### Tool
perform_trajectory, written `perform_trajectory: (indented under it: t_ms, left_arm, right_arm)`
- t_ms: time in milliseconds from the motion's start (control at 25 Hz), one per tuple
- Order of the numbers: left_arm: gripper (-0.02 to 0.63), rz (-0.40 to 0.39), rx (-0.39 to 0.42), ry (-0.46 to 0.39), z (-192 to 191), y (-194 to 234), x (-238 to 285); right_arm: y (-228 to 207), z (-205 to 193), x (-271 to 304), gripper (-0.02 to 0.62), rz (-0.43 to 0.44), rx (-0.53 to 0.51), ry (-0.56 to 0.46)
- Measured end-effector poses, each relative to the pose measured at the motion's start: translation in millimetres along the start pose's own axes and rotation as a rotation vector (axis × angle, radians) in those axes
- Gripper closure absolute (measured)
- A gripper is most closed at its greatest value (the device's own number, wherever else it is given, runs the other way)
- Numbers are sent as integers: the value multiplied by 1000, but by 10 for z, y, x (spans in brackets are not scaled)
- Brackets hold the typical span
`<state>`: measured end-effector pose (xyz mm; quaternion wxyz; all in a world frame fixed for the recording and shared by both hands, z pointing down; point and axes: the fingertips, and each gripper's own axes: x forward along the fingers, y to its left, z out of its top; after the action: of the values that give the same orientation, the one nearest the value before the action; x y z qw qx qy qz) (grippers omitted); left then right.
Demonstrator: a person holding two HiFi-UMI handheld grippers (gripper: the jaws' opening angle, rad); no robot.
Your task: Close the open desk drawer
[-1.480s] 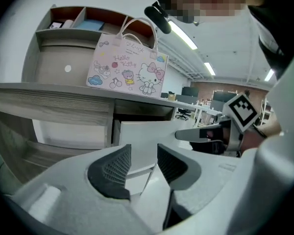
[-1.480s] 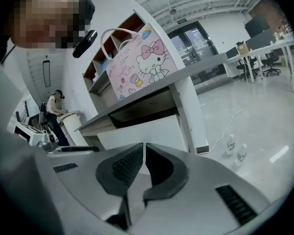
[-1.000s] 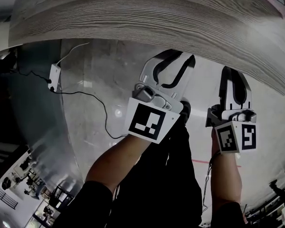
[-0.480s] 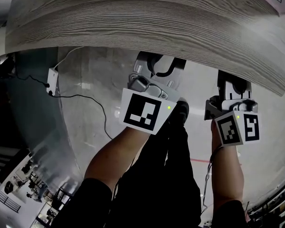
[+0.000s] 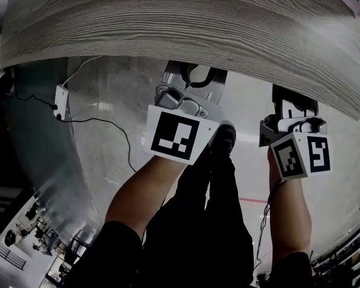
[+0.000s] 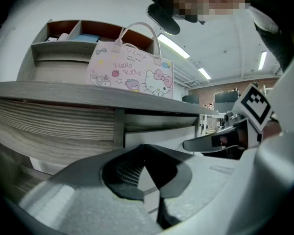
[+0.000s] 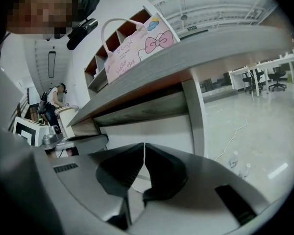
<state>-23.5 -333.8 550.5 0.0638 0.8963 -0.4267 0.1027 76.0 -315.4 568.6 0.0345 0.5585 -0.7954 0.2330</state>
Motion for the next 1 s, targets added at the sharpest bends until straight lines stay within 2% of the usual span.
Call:
perform_trajectory:
  t_ms: [200,360,480,680,840,1000]
  left_arm:
    - [598,-47,7,-7,5,-20,-26]
    - [598,-155,53,14,32,-213,-325]
    - [598,-197,54,46,296,-360,-734]
    - [598,-192,9,66,1122,-551,-1634]
    - [598,-201,-4,45,1769,-724,-2324]
    - [598,-169,-29,120,2107,-847,-2792]
  right_arm:
    - [45,-37,-27,574,15,-8,27]
    - [432,-221,-300,574,113,-16,117]
    - [844,-190,-708,574,190,-1,206]
    - [1550,354,-1475,574,275,-35,237]
    - [2015,1064,-1955,575,284,-36,161]
    - [2373,1525,-2401,578,336,-44,83]
